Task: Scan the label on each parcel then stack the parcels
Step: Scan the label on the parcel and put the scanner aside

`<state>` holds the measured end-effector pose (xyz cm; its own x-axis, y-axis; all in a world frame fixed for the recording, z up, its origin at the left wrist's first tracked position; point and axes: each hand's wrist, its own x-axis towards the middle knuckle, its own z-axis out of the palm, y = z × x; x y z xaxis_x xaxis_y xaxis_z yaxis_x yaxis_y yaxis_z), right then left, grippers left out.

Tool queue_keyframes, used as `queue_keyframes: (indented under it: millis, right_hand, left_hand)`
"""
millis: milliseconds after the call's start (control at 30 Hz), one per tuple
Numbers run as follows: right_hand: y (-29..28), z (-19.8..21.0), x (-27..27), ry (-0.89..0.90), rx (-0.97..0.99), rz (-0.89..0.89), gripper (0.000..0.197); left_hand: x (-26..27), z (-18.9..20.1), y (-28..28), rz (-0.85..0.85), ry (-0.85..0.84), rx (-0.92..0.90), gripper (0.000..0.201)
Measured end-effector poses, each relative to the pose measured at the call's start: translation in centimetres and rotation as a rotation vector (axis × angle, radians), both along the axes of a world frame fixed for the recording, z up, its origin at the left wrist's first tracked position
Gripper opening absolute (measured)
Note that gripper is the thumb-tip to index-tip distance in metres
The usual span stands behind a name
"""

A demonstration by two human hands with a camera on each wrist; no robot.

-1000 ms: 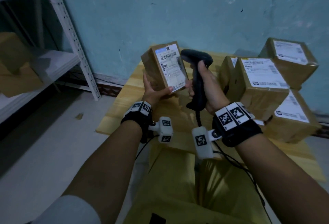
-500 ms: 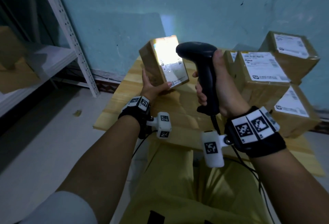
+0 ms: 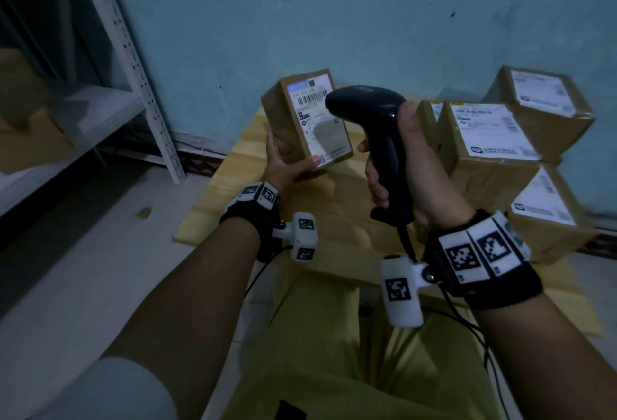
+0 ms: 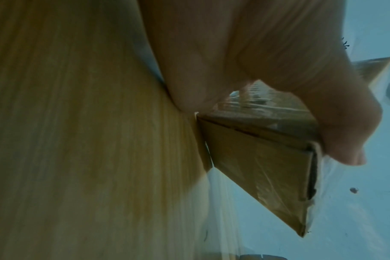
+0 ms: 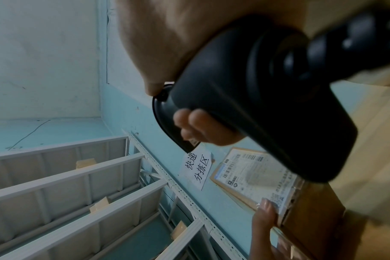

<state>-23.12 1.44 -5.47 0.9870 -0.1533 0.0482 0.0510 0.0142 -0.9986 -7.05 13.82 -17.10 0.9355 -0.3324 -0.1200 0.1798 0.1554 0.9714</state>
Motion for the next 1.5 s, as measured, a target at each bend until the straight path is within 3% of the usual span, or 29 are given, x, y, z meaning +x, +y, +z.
queue_keyframes:
  millis: [100,267,433,567,733,933,1100,1200,1267,1367,1500]
  right_hand:
    - [0.1,0.1,0.0,-0.005,0.005,-0.003,0.065]
    - [0.2,0.0,-0.1,0.002,0.001,-0.012,0.066]
    - [-0.1,-0.2,0.1,0.036,0.007,-0.11,0.069]
    - [-0.6,-0.4,0.5,0.072,0.04,-0.203,0.055]
    - [-0.9,-0.9,0.7,0.068,0.035,-0.216,0.053]
    - [-1.7,-1.3,0.9,0.057,0.075,-0.257,0.052]
    - [-2.0,-1.1,0.9,0.05,0.028,-0.278,0.045]
    - [-1.6,-1.1,1.1,0.026,-0.06,-0.264,0.044]
    - [-1.2,-1.0,1.2,0.028,-0.119,-0.235,0.046]
    - [-0.1,-0.7,1.2,0.041,-0.186,-0.17,0.041]
    - [1.8,-1.0,1.8,0.052,-0.284,-0.105,0.031]
  left_hand:
    - [0.0,0.0,-0.1,-0.004,-0.008,-0.019,0.16]
    - [-0.2,0.8,-0.4,-0.033,0.032,-0.127,0.136]
    - [0.3,1.6,-1.3,-0.076,0.048,-0.077,0.086]
    - [0.6,2.6,-1.8,-0.152,0.088,-0.085,0.05]
    - [0.9,3.9,-2.7,-0.237,0.154,-0.079,0.035]
    - [-0.9,4.7,-5.4,-0.452,0.205,-0.027,0.045]
    - [-1.5,5.1,-6.6,-0.494,0.177,0.051,0.046]
    - [-2.3,6.1,-6.0,-0.37,0.069,0.156,0.05]
    - [-2.4,6.6,-5.2,-0.228,-0.001,0.175,0.062]
    - [-2.7,7.5,-3.1,-0.034,0.089,0.005,0.069]
    - [-4.1,8.4,0.1,-0.089,0.164,-0.123,0.077]
